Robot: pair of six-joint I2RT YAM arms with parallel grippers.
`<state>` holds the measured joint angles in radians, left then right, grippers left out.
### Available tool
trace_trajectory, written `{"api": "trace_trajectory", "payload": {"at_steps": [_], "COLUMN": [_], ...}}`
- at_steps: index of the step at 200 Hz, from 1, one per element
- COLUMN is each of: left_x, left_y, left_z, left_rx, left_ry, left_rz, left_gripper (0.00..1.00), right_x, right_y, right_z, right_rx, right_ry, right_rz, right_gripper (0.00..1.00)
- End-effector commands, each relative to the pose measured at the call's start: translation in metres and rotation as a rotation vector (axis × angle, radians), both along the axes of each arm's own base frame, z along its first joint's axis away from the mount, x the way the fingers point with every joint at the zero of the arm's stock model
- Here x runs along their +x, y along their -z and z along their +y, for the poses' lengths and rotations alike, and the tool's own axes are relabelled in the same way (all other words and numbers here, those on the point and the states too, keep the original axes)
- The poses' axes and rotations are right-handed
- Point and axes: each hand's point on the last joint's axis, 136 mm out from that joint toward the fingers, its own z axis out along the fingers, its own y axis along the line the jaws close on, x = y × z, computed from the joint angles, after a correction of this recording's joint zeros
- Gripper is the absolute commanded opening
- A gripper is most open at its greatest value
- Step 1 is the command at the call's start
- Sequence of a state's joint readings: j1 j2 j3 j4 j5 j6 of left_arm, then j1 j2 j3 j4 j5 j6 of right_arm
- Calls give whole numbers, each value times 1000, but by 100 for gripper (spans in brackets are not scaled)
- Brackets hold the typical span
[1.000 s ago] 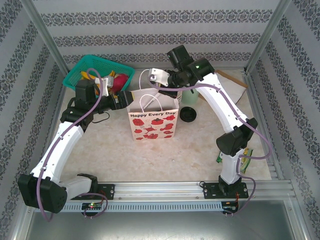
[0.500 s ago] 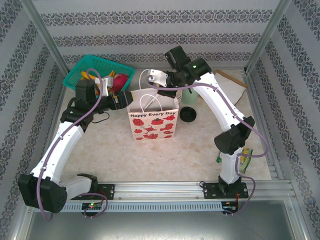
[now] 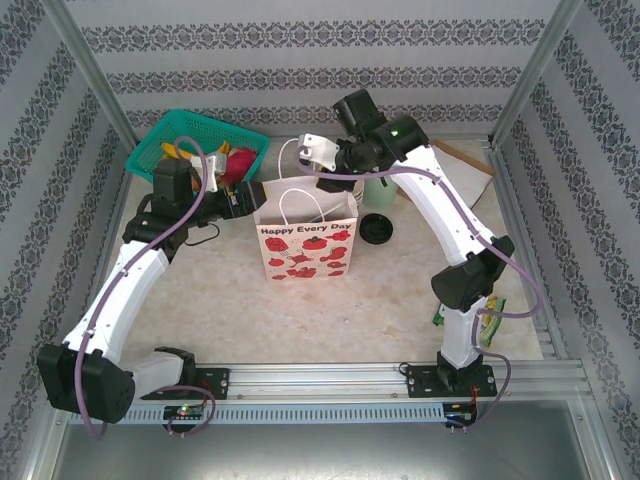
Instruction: Pack the takeout coffee
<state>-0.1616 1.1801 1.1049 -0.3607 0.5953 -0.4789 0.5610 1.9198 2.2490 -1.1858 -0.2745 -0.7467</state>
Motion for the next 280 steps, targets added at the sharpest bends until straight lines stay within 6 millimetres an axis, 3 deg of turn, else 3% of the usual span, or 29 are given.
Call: {"api": "trace_trajectory", "payload": {"at_steps": [1, 27, 37, 42, 54, 64, 69, 97, 122, 138, 166, 216, 255, 280], "left_x": [3, 6, 7, 7, 8, 8, 9, 13, 18, 19, 20, 18, 20, 21], "left_y": [10, 10, 11, 11, 11, 12, 12, 12, 13, 9, 6, 10, 18, 27], "left_z": [8, 9, 9, 9, 9, 8, 7, 10, 25, 24, 18, 14, 10, 13], "left_rx": [9, 13, 15, 16, 18, 21, 24, 39, 65, 41, 28, 96, 139, 165], "left_ry": [-42, -64, -71, -75, -83, -87, -92, -156, -277, -293, -287, -313, -304, -334], "left_rz": [38, 33, 30, 29, 26, 25, 24, 23, 86, 84, 88, 98, 125, 159], "left_gripper": [100, 100, 100, 100, 100, 100, 100, 100, 100, 100, 100, 100, 100, 100], "right_x": [-6, -4, -3, -1, 2, 5, 7, 19, 24, 26, 33, 58, 80, 94], "right_y": [-39, -53, -60, -62, -68, -72, -74, -67, -36, -10, 36, 95, 131, 156], "right_z": [-7, -23, -32, -38, -54, -72, -83, -158, -232, -260, -290, -344, -351, -343], "right_rx": [84, 154, 192, 212, 272, 324, 354, 557, 650, 610, 525, 466, 413, 407], "right_ry": [97, 239, 307, 353, 453, 550, 605, 933, 1269, 1365, 1408, 1517, 1478, 1440], "right_rz": [-69, -110, -127, -139, -153, -152, -153, -90, -21, 17, 143, 310, 427, 525], "right_gripper": [30, 40, 50, 63, 69, 92, 98, 98, 98, 98, 98, 98, 98, 98]}}
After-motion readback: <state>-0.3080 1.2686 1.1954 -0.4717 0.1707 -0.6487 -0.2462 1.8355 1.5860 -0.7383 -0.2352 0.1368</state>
